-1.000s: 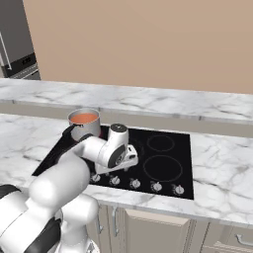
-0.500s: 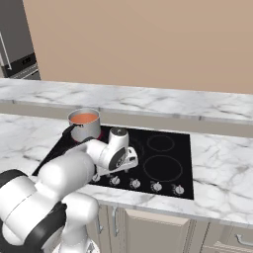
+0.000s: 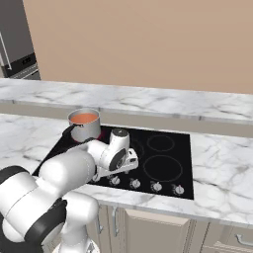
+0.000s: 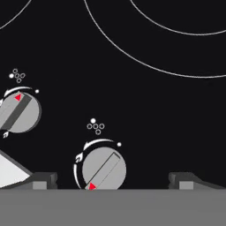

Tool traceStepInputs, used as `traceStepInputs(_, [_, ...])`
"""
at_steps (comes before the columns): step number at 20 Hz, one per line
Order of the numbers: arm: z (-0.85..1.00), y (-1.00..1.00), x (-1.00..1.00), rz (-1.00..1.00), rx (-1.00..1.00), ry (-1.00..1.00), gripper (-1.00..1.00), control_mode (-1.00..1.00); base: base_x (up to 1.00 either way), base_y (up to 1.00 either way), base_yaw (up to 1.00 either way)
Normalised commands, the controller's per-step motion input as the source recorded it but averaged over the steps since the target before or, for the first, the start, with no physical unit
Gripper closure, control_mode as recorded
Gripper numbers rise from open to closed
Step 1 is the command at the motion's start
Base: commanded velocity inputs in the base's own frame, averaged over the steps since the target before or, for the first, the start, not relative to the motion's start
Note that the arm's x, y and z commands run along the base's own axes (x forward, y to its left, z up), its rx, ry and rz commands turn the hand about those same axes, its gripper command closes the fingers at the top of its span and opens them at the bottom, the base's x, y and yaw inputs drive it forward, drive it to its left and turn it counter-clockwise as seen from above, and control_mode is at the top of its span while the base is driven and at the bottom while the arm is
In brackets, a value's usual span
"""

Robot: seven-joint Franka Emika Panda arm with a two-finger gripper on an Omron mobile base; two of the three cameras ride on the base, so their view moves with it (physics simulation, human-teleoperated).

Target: Wait until the marinara sauce is simmered to a deep red color and then turn off the stove.

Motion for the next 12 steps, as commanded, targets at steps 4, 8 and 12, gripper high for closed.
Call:
traceStepInputs(4, [-0.14, 0.11, -0.24, 0.00, 0.00, 0.00, -1.00, -1.00, 0.00, 0.00, 0.00])
traceStepInputs(8, [-0.10, 0.12, -0.25, 0.00, 0.00, 0.00, -1.00, -1.00, 0.00, 0.00, 0.00])
traceStepInputs(12, [-0.07, 0.03, -0.15, 0.00, 0.00, 0.00, -1.00, -1.00, 0.00, 0.00, 0.00])
